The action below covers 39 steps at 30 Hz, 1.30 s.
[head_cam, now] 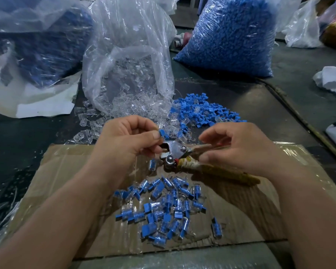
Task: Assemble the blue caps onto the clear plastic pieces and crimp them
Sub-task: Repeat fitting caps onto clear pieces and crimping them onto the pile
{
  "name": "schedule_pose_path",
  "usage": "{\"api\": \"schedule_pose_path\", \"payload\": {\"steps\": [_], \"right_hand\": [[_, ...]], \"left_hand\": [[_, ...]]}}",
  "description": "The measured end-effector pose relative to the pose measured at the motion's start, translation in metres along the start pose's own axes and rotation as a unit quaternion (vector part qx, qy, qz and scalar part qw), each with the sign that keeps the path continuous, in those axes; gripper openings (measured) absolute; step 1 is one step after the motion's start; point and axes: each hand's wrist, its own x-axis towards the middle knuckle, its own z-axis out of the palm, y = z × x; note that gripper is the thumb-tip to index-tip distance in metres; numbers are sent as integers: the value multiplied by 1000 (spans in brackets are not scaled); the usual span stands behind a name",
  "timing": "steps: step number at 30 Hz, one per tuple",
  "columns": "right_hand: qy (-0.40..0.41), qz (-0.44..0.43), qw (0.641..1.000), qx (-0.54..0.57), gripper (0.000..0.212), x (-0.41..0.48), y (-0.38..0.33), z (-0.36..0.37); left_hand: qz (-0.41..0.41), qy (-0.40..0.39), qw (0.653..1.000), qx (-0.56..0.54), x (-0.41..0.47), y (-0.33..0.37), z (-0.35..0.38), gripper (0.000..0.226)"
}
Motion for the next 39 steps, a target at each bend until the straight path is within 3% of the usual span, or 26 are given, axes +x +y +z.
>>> {"api": "schedule_pose_path", "payload": {"steps": [4, 7, 13, 16, 18, 21, 28, 33, 39], "right_hand": [[-115, 27, 983, -139, 72, 1, 9, 1], [-123, 29, 965, -230, 95, 2, 11, 6], [-104, 47, 969, -218, 60, 4, 5, 5], [-51, 25, 962, -267, 26, 6, 1, 12], [-14, 17, 951, -310, 16, 8, -3, 20], [10, 24, 950, -312, 14, 10, -3, 23], [112, 22, 973, -202, 14, 5, -1, 16], [95, -29, 980, -170, 17, 3, -11, 24], [60, -20, 984, -164, 27, 2, -11, 26]], "left_hand": [[2, 3, 1000, 3, 1, -1, 0, 12], [6, 6, 1000, 1, 1, -1, 0, 13], [2, 8, 1000, -6, 2, -2, -1, 11], [1, 13, 1000, -12, 3, -2, -2, 12], [3, 17, 1000, -19, 3, -3, -2, 13], [6, 22, 999, -34, 3, -2, -2, 13], [35, 41, 998, -26, 1, -1, 0, 15], [56, 49, 997, -5, 0, -1, 0, 14], [78, 55, 995, 14, 1, -2, -1, 7]]}}
